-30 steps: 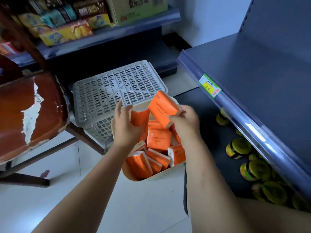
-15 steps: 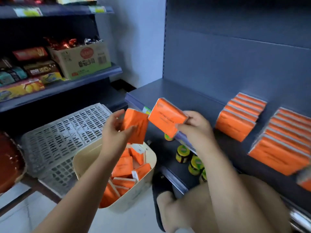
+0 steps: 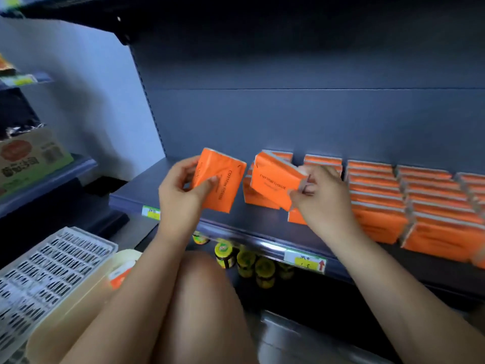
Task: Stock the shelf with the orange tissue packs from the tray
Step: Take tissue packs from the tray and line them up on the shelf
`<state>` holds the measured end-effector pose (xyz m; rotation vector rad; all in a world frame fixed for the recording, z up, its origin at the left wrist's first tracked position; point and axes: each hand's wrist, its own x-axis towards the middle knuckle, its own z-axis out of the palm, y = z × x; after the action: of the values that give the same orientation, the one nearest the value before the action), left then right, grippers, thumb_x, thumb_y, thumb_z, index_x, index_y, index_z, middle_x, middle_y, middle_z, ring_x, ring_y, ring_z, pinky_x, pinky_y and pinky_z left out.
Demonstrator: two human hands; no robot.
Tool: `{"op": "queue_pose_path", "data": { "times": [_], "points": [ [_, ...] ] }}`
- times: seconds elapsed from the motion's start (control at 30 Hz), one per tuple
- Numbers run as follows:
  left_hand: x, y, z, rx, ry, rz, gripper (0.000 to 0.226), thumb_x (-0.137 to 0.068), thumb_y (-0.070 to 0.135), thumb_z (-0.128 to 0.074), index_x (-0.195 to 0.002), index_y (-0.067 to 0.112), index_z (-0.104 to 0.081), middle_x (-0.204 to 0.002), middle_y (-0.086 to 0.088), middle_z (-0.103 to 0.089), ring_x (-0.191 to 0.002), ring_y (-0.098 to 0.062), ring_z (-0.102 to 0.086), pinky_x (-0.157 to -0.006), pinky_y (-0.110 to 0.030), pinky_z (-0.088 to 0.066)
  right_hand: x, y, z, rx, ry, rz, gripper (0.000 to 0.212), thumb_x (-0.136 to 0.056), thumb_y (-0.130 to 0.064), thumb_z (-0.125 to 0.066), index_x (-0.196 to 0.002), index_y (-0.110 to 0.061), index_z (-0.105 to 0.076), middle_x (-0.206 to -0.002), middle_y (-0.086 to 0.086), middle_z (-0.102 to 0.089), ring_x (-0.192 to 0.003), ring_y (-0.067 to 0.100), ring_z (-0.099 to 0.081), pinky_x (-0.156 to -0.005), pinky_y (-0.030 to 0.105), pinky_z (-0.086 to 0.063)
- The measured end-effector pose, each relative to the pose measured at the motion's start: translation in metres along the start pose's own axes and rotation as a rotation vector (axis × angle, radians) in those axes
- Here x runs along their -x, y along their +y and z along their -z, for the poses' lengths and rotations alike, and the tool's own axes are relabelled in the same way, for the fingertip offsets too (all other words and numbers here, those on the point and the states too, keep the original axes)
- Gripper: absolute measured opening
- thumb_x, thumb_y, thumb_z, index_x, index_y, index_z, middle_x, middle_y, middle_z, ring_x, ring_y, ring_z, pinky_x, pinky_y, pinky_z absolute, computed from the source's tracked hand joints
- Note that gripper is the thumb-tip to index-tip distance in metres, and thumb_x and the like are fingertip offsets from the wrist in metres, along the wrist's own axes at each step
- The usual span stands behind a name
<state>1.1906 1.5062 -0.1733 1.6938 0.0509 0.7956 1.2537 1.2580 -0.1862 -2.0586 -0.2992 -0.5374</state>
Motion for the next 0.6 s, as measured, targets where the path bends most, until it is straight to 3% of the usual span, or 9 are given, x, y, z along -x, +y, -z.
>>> {"op": "queue_pose_path", "data": {
  "times": [0.1, 0.2, 0.27, 0.4, 0.5, 0.6],
  "points": [
    [-0.012, -0.010, -0.011, -0.105, -0.120, 0.017, 0.045, -0.080, 0.000, -0.081, -0.118, 0.023, -0.073, -0.109, 0.005, -0.077, -0.099, -0.009, -0.071, -0.085, -0.021, -0.051, 0.010, 0.012, 0.002, 0.132, -0.023, 0.055, 0.034, -0.072, -0.005, -0.077, -0.097, -0.025, -0.066, -0.093, -0.018, -0.047, -0.081, 0.013, -0.062, -0.085, 0.035, -0.054],
    [-0.020, -0.026, -0.013, -0.049, -0.127, 0.099, 0.047, -0.082, -0.002, -0.078, -0.123, 0.020, -0.071, -0.111, -0.005, -0.076, -0.099, -0.016, -0.071, -0.089, -0.032, -0.056, 0.015, 0.020, -0.003, 0.201, -0.092, 0.041, 0.034, -0.075, -0.006, -0.076, -0.104, -0.023, -0.069, -0.098, -0.011, -0.048, -0.079, 0.011, -0.056, -0.081, 0.029, -0.047],
    [-0.021, -0.038, -0.012, 0.035, -0.067, 0.192, 0.053, -0.085, -0.004, -0.074, -0.131, 0.020, -0.066, -0.109, -0.008, -0.076, -0.099, -0.017, -0.070, -0.092, -0.037, -0.057, 0.014, 0.020, -0.011, 0.217, -0.132, 0.070, 0.039, -0.077, -0.004, -0.074, -0.113, -0.018, -0.069, -0.102, -0.006, -0.049, -0.081, 0.015, -0.057, -0.082, 0.033, -0.049],
    [-0.030, -0.052, -0.001, 0.111, 0.002, 0.291, 0.062, -0.092, 0.002, -0.067, -0.143, 0.034, -0.055, -0.098, 0.003, -0.071, -0.098, -0.016, -0.069, -0.086, -0.030, -0.054, 0.005, 0.019, -0.038, 0.282, -0.195, 0.193, 0.039, -0.078, -0.002, -0.072, -0.116, -0.009, -0.067, -0.107, 0.002, -0.053, -0.087, 0.028, -0.062, -0.082, 0.043, -0.055],
    [-0.037, -0.055, 0.008, 0.122, 0.057, 0.344, 0.055, -0.086, 0.014, -0.063, -0.131, 0.046, -0.062, -0.106, 0.001, -0.070, -0.100, -0.018, -0.067, -0.092, -0.037, -0.055, -0.001, 0.019, -0.056, 0.456, -0.259, 0.262, 0.043, -0.083, -0.008, -0.070, -0.125, -0.008, -0.063, -0.120, 0.008, -0.054, -0.094, 0.036, -0.064, -0.078, 0.044, -0.057],
    [-0.041, -0.059, 0.008, 0.158, 0.094, 0.395, 0.039, -0.083, 0.011, -0.063, -0.109, 0.040, -0.070, -0.110, 0.002, -0.073, -0.099, -0.021, -0.068, -0.089, -0.046, -0.056, -0.004, 0.022, -0.068, 0.656, -0.235, 0.374, 0.051, -0.081, -0.011, -0.074, -0.130, -0.002, -0.063, -0.116, 0.014, -0.060, -0.103, 0.038, -0.061, -0.079, 0.042, -0.057]
  ]
}}
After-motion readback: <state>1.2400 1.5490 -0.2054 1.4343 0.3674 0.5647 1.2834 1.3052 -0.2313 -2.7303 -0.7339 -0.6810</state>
